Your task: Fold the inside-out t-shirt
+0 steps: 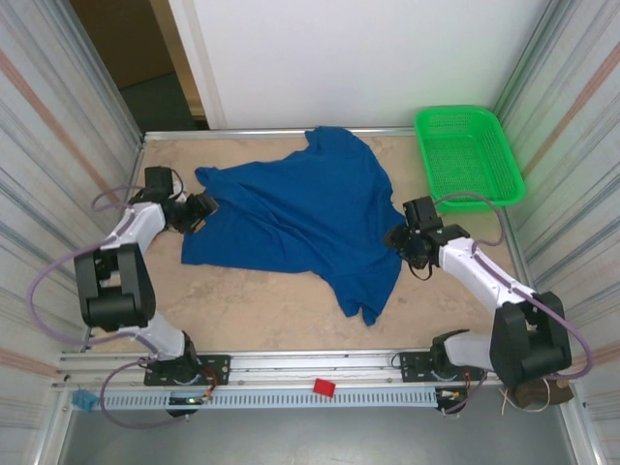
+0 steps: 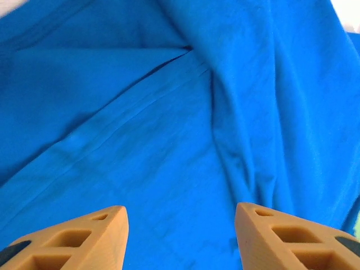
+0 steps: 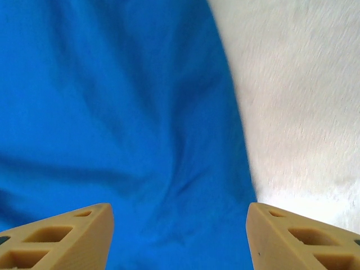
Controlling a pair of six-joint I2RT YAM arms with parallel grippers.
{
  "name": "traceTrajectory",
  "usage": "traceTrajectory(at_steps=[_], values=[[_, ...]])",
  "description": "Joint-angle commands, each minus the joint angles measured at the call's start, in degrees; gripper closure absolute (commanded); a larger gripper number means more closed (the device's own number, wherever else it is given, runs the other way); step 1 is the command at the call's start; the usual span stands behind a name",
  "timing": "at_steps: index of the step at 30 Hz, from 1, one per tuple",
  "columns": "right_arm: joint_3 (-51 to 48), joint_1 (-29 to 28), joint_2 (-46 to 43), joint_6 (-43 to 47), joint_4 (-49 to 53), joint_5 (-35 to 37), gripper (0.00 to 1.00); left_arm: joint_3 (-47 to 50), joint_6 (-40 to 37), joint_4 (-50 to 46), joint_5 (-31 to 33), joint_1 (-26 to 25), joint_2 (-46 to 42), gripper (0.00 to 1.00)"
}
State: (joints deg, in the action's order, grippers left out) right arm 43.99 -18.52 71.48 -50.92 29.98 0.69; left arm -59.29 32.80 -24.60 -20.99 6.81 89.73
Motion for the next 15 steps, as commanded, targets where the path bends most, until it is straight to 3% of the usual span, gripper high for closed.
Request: traceTrajectory(at_steps=[1,6,15], values=[[-2.2,-3.4,-2.8,-2.2,4.7,2.7,0.36,2.1,-6.2,-4.4,8.7,0.6,-3.0,0.46],[-6.3,-6.2,-7.7,-5.3,6.5,3.2,0.30,2.1,-10.2,-6.9,12.7,0.6,-2.3,0.44],[-10.0,-7.0,-13.8,-6.0,8.0,2.8,0.27,-10.8,-18.1,-10.8,14.5,-1.9,11.0,0.48]])
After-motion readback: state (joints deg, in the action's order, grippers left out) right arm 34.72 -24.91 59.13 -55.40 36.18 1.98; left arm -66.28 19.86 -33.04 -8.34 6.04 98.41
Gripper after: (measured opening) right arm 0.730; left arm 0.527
